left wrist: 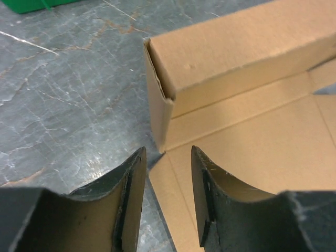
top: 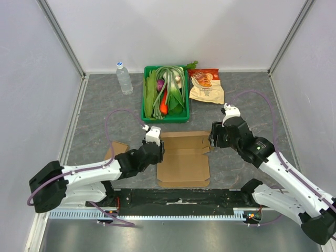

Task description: Fold the paper box

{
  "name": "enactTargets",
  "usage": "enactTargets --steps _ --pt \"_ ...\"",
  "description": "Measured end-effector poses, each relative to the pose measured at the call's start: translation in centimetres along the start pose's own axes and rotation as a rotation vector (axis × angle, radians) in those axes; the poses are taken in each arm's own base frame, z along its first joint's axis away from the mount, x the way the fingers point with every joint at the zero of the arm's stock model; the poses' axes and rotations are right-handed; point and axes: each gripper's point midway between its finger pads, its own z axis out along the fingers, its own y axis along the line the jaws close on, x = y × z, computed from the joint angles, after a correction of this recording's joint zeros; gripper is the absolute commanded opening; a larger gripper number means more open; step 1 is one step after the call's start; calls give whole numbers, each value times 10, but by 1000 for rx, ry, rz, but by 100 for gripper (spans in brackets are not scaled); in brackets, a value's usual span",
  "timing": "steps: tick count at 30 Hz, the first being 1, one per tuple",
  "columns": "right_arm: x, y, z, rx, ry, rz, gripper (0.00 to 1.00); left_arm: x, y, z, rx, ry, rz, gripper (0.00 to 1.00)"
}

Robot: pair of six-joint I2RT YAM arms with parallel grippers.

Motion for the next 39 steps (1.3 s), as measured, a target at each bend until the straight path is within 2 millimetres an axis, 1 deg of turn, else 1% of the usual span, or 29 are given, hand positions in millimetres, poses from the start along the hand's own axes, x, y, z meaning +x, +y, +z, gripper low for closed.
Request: enactTargets --steps 3,9,13,17,21,24,25,30,34,35,37,38,39 --pt "-8 6 2 -8 6 -7 64 -3 6 10 -73 -1 22 43" --pt "-17 18 8 -38 28 -32 62 -13 9 21 -149 -25 34 37" --pt "-16 24 16 -51 52 -20 59 -14 12 25 -180 -29 44 32" --pt "-10 28 26 -55 86 0 53 -13 13 26 -200 -38 54 26" --pt "-15 34 27 -75 70 28 50 -15 11 25 -213 -60 62 20" --pt "-16 38 30 -92 58 52 49 -19 9 24 -221 -87 62 13" --pt "-15 39 31 -96 60 57 49 -20 9 23 -226 -96 62 10" --pt "-4 34 38 -84 85 85 45 -24 9 21 -245 -126 63 3" --pt "3 29 41 -65 100 112 49 -26 9 19 -259 -141 64 2" --pt "4 28 41 -64 101 115 53 -26 10 19 -263 -144 62 2" --pt "5 28 39 -68 102 119 56 -26 10 18 -271 -152 56 2" --pt "5 28 36 -73 99 118 60 -27 11 18 -277 -156 51 2" --pt "5 28 33 -80 93 115 62 -26 11 17 -282 -158 47 2"
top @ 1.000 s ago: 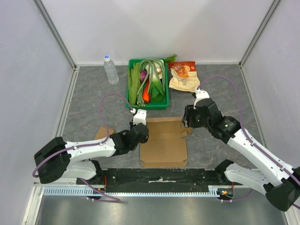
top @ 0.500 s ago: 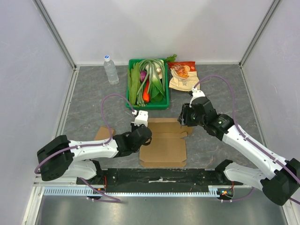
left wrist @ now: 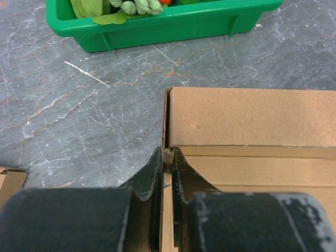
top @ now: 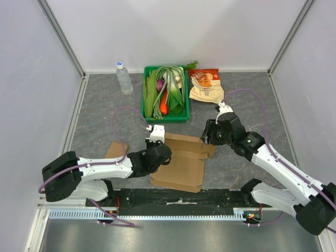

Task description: Fold the paper box

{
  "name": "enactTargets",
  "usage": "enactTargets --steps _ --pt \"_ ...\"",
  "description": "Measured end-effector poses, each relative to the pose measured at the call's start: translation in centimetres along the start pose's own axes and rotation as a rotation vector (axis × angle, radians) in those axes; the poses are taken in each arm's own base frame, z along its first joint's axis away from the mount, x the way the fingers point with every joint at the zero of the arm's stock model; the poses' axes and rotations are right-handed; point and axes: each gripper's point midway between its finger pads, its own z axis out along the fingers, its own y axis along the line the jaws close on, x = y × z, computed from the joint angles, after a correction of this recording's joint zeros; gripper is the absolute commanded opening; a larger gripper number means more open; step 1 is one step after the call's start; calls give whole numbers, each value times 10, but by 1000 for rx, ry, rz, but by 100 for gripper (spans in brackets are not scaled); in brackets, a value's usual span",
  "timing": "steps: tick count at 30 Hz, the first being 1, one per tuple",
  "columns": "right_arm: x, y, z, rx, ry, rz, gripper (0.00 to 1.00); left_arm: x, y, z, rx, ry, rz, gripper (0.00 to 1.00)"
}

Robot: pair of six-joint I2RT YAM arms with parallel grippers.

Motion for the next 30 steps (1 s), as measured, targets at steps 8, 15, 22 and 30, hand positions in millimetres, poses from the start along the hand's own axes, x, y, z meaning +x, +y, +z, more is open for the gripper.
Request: enactTargets --steps 8,15,22,30 --pt "-16 13 -26 -68 -51 -23 53 4 14 0 -80 -7 -35 2" --pt "-6 18 -18 -101 -25 4 55 6 19 -1 -117 -10 -52 2" --pt "-4 18 3 -86 1 1 56 6 20 -2 -126 -16 -56 2" --pt "-6 21 9 -99 -1 -6 59 6 20 -2 -127 -17 -62 2"
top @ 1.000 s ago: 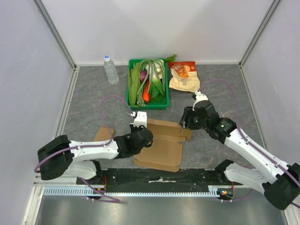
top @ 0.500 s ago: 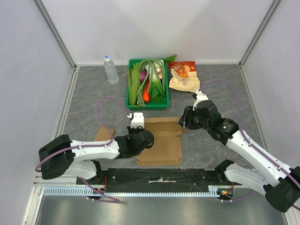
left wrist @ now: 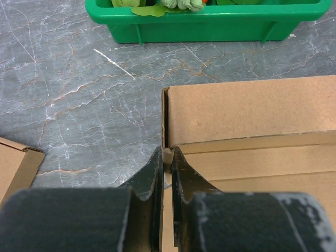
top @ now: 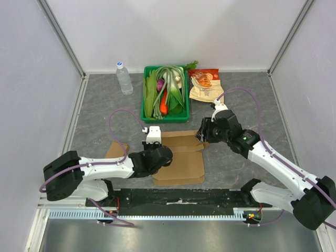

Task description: Fold the paper box

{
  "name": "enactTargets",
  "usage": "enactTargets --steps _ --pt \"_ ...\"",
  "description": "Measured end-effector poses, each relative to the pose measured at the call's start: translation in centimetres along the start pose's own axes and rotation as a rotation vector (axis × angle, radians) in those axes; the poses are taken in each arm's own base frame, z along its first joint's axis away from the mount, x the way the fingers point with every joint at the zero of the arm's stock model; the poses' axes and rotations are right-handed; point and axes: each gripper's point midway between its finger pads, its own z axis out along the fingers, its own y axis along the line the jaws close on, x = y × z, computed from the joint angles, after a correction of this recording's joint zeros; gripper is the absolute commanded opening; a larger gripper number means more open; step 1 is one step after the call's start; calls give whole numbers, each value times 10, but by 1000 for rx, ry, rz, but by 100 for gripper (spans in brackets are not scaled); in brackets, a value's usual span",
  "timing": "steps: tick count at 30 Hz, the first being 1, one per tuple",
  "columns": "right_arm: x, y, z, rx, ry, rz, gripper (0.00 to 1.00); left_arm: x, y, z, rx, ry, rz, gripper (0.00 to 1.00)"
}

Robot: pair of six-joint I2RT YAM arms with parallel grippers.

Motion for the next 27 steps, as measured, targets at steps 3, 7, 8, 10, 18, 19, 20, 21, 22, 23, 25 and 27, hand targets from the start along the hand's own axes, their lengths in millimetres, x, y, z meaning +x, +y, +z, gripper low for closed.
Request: enactTargets --steps 3,7,8,10,18,19,20,21,22,23,25,27 --pt "-1 -3 -1 12 -4 -22 61 0 0 0 1 0 0 2" --pt "-4 -5 -1 20 -12 -52 58 0 -1 -1 3 0 1 2" --pt "-4 -5 0 22 -10 -54 57 0 -1 -1 3 0 1 2" --pt "-2 -5 7 22 5 -57 56 0 -1 -1 2 0 1 2" --pt "18 13 27 -111 32 49 56 0 -1 -1 3 0 -6 2" --pt "20 15 29 -129 31 67 56 0 -1 -1 3 -1 -7 2" --pt "20 19 31 -158 22 93 56 0 -1 -1 3 -1 -8 2" --pt "20 22 32 -181 13 116 57 0 -1 -1 3 -1 -9 2" --pt "18 26 33 -207 1 136 59 0 -1 -1 3 -1 -10 2" --pt "15 30 33 -231 -11 155 60 0 -1 -1 3 -1 -10 2" --pt "6 35 31 -288 -51 206 61 0 -1 -1 2 -3 -12 2" --pt "-5 35 28 -340 -91 268 61 -1 -3 -1 6 -5 -21 2"
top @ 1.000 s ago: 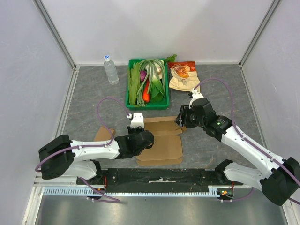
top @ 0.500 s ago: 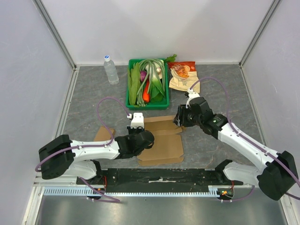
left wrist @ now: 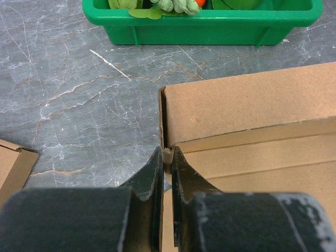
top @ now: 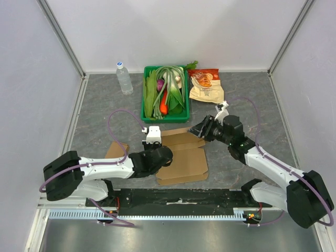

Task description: Fold the paper box

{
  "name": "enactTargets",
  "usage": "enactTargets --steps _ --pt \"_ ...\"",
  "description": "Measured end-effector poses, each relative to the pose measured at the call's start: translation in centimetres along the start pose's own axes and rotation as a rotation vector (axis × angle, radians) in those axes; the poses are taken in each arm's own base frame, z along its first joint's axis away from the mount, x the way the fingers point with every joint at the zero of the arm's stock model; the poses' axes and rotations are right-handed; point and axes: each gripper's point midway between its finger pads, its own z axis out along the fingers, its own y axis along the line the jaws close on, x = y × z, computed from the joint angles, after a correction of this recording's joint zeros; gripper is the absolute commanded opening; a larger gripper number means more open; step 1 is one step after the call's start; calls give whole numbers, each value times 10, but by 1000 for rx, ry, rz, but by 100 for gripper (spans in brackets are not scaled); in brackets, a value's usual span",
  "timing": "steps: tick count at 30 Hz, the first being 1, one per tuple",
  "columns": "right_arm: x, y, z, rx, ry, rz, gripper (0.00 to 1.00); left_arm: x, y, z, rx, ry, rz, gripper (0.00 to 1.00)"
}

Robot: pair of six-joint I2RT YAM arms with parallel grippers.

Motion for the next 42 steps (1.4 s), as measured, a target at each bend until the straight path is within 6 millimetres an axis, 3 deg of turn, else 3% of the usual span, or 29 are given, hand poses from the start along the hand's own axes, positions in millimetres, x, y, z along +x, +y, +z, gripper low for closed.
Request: enactTargets --steps 3,5,11,12,17,18,19,21,24,26,27,29,30,33,38,42 --pt "-13 -5 -3 -56 -53 92 59 -1 -1 0 3 -4 -8 2" --pt "-17 -10 -5 -77 -67 143 51 -1 -1 0 4 -3 -7 2" --pt "-24 -1 -5 -149 -70 222 12 -2 -1 0 0 -11 -12 2" --pt "-24 -2 -4 -150 -68 239 0 -4 -1 0 -3 -16 -15 2" --pt "-14 -13 0 -159 -60 363 0 -3 2 0 -15 -18 -16 2" --pt "-12 -14 0 -157 -59 378 32 -2 3 0 -18 -15 -18 2" --pt "-10 -18 1 -154 -52 390 52 -1 3 0 -20 -11 -22 2" --pt "-6 -25 3 -124 -26 363 76 2 5 -1 -28 -1 -41 2" --pt "-22 -17 -2 -89 -28 199 80 6 7 -2 -40 9 -73 2" --pt "-29 -17 -17 -38 -59 86 71 9 11 -2 -57 13 -93 2" --pt "-29 -19 -28 -11 -76 40 60 10 13 -2 -66 11 -102 2" --pt "-26 -22 -43 26 -102 -28 48 10 15 -2 -80 8 -118 2" --pt "-20 -27 -48 49 -109 -54 30 10 16 -2 -83 7 -124 2" --pt "11 -45 -51 124 -66 -104 13 11 17 -2 -93 5 -139 2" --pt "52 -83 -37 302 54 -185 9 11 18 -2 -101 2 -151 2" --pt "48 -114 -34 441 36 -225 0 11 19 -2 -104 2 -154 2"
